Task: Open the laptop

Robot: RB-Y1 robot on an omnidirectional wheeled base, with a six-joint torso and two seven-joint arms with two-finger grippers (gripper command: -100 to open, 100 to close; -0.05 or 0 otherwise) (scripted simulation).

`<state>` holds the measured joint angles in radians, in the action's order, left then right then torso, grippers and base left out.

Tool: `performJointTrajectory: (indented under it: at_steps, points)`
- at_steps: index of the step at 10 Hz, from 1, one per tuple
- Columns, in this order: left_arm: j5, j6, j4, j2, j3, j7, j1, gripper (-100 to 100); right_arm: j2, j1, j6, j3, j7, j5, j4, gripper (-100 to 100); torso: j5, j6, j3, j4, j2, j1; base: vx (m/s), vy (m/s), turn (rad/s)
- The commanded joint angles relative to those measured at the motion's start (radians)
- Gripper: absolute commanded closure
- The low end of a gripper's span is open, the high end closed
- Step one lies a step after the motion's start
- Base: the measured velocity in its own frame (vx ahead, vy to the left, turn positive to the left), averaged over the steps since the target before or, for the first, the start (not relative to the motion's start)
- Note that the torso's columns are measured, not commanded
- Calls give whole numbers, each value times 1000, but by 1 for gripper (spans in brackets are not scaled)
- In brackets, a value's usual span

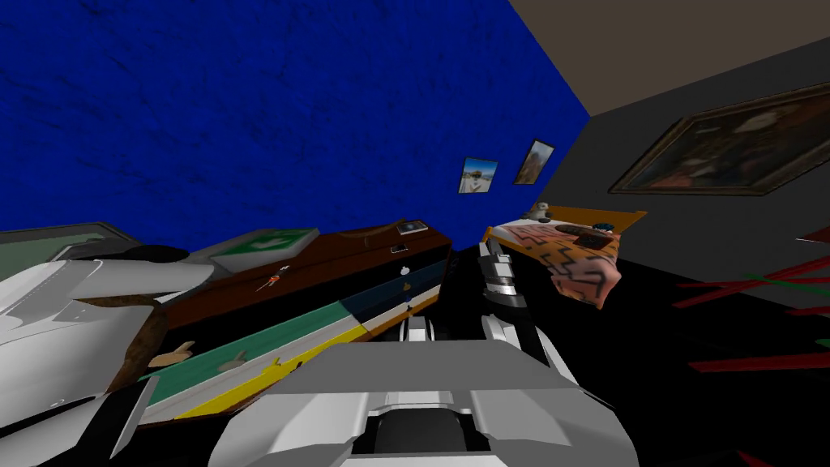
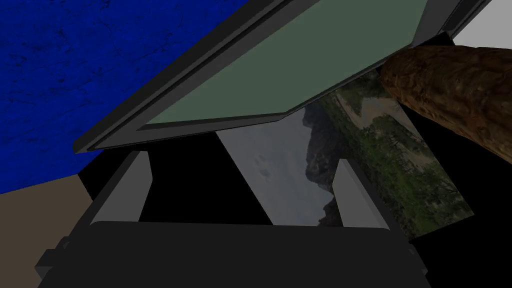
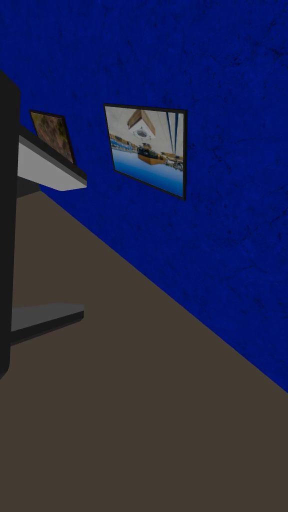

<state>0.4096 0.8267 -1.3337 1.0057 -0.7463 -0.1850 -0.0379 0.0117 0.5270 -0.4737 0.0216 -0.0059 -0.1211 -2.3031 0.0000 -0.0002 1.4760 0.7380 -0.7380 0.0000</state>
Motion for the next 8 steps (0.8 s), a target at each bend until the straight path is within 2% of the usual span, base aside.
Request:
performJointTrajectory:
  at_steps: [1,2,3,8]
  points:
    - [47,34,25,8,-4,7,-2,-100,0,0,0,0,0,0,0,0,0,0,0,0,0,0,-2,2,-125]
    - [63,45,34,10,-5,9,-3,-100,0,0,0,0,0,0,0,0,0,0,0,0,0,0,-2,2,-121]
    - [97,69,51,16,-8,14,-4,-100,0,0,0,0,0,0,0,0,0,0,0,0,0,0,-3,1,-206]
    - [191,135,98,31,-15,26,-9,-100,0,0,0,0,0,0,0,0,0,0,0,0,0,0,-3,2,-139]
